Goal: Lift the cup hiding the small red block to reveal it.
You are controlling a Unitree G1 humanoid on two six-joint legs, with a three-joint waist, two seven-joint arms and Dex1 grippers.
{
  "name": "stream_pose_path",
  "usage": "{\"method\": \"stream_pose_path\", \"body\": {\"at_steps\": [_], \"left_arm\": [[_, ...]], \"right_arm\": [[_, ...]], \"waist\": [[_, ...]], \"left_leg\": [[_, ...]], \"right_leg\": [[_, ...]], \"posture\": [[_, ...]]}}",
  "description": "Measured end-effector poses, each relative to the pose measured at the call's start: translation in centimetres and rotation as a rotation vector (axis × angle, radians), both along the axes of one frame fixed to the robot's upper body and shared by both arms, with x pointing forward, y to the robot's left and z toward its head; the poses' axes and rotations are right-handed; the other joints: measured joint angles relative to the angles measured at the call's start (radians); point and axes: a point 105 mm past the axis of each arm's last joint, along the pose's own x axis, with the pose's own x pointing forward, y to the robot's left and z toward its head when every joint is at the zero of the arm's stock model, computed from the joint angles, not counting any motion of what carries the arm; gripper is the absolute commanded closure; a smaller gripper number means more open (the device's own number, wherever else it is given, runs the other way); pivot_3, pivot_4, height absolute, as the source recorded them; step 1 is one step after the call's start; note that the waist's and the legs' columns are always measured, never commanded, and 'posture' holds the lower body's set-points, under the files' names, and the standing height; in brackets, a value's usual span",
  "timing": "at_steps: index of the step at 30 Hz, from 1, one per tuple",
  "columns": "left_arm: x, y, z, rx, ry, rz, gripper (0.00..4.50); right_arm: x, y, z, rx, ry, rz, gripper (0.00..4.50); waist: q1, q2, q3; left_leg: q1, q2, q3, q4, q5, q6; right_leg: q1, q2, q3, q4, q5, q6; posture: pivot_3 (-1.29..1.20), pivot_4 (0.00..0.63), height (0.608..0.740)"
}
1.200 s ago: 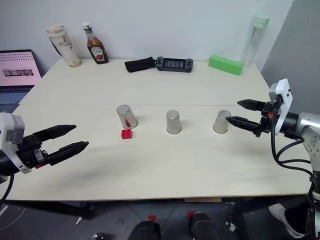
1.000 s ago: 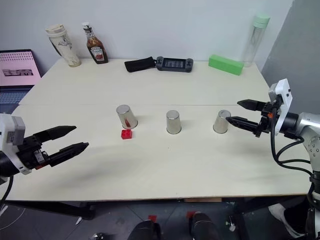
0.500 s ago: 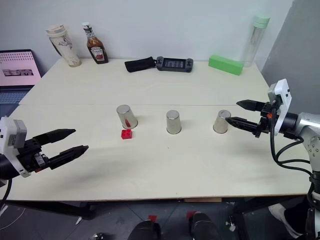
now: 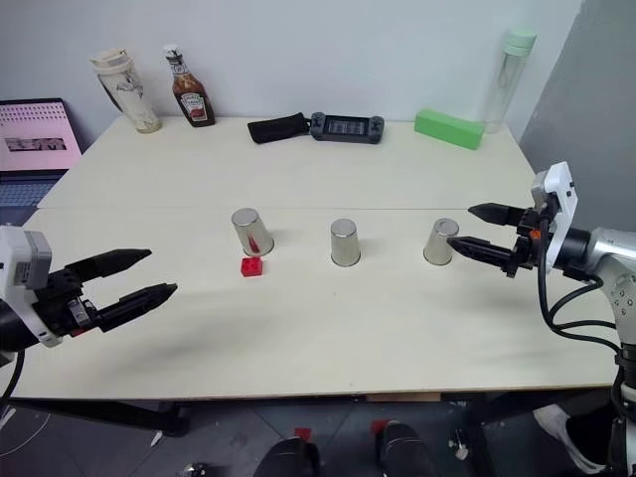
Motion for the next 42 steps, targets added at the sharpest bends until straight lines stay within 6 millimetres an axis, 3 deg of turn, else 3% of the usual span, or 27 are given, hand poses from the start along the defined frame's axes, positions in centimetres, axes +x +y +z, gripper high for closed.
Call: {"method": "stream_pose_path", "body": {"at_steps": [15,24,42], "left_arm": [[-0.5,0.1,-1.1,-0.009,0.038,0.009,0.01],[-0.7,-0.2,-0.9,-0.012,0.036,-0.007,0.01],[-0.8,-0.1,-1.2,-0.010,0.046,-0.001,0.01]], "right_arm": [[-0.3,0.5,0.2,-0.009,-0.013,0.020,0.00],[0.0,-0.3,-0.1,-0.018,-0.004,-0.015,0.00],[0.5,0.2,0.8,-0.027,-0.042,-0.001,0.00]], "waist": [[0.000,0.000,0.000],[0.000,0.000,0.000],[0.000,0.000,0.000]], "left_leg": [[0.000,0.000,0.000,0.000,0.000,0.000],[0.000,0.000,0.000,0.000,0.000,0.000],[0.000,0.000,0.000,0.000,0.000,0.000]], "right_leg": [[0.000,0.000,0.000,0.000,0.000,0.000],[0.000,0.000,0.000,-0.001,0.000,-0.001],[0.000,0.000,0.000,-0.001,-0.001,-0.001]], "posture": [[0.00,0.150,0.740],[0.00,0.150,0.740],[0.00,0.150,0.740]]}}
